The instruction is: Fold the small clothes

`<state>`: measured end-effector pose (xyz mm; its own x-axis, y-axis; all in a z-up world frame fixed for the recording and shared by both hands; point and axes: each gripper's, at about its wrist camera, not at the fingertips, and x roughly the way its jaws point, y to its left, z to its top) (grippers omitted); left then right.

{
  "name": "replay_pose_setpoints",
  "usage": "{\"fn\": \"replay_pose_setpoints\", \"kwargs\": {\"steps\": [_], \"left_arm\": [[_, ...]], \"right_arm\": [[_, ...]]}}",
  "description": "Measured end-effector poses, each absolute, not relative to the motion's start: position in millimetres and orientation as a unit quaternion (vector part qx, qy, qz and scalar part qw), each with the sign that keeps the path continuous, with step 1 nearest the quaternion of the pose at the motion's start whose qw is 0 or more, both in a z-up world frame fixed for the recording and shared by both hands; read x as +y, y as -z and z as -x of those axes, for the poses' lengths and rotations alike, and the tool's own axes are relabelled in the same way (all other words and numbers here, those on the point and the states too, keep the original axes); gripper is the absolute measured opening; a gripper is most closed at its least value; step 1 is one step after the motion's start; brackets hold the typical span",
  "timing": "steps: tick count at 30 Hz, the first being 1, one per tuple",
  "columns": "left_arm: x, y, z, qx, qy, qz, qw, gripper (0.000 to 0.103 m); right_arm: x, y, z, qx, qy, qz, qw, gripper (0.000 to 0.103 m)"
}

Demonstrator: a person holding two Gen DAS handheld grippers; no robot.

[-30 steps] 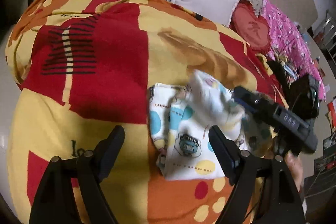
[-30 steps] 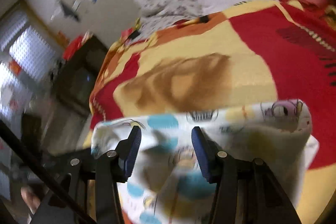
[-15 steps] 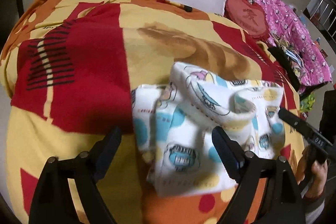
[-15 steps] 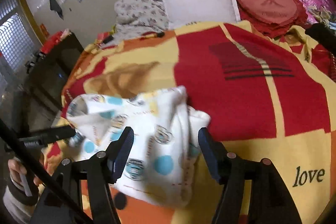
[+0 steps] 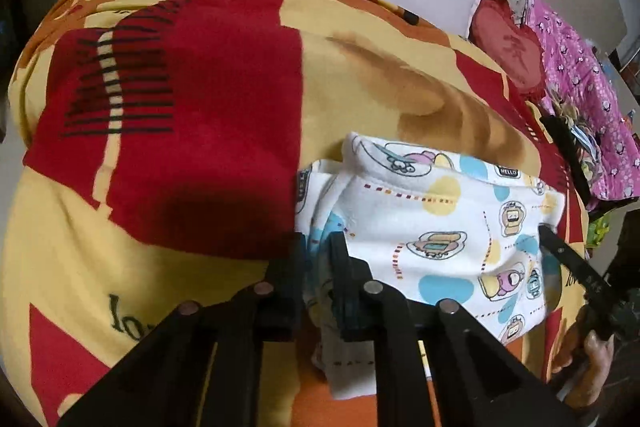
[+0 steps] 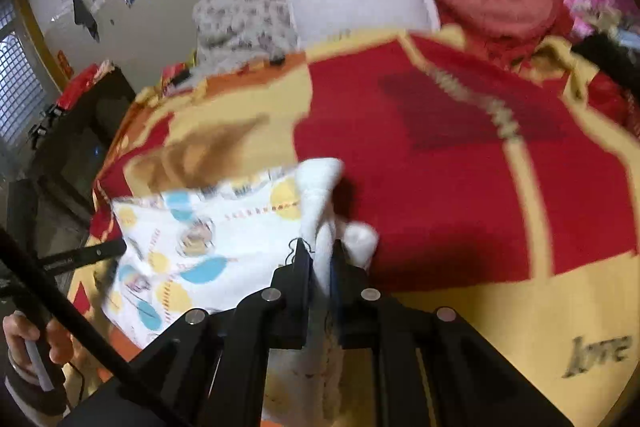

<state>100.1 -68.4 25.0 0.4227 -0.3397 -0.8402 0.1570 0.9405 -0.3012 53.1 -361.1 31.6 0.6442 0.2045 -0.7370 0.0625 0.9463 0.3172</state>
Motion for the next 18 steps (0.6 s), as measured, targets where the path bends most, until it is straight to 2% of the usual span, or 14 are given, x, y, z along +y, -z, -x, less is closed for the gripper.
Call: {"fn": "replay_pose_setpoints", "kwargs": {"steps": [1,4,6,8,10,18], "left_arm": [[-69.4,-29.4,-96.9,0.513,0.147,0.081,0.842,0.012],[-68.1,-45.8,-87.3,0.499,0.14,0.076,0.852,0.013],[-67.9,-56.2,-83.5,0.489,0.147,0.081,0.856,0.02],[-69.4,-64.2,-79.3,0.481,0.159,0.093,0.857,0.045],[-77.2,-68.3,-77.5,0.476,0.178,0.105,0.855,0.053],[-110.2,-44.2,-101.7,0.493,0.167,0.078,0.85,0.057]], "right_arm": [[-364.1,-33.1,-50.5,0.415,-0.037,-0.169,0.893,0.011],[-372.2,-49.4,-35.7,0.394,-0.026,-0.181,0.901,0.023],[-371.5,-64.0,-25.3,0.375,-0.036,-0.182,0.908,0.024],[-359.6,-75.3,-21.8,0.365,-0.073,-0.182,0.91,0.024],[-336.4,-79.1,-28.8,0.377,-0.11,-0.159,0.906,0.024],[-290.9,-48.0,-78.9,0.418,-0.112,-0.108,0.895,0.024]]}}
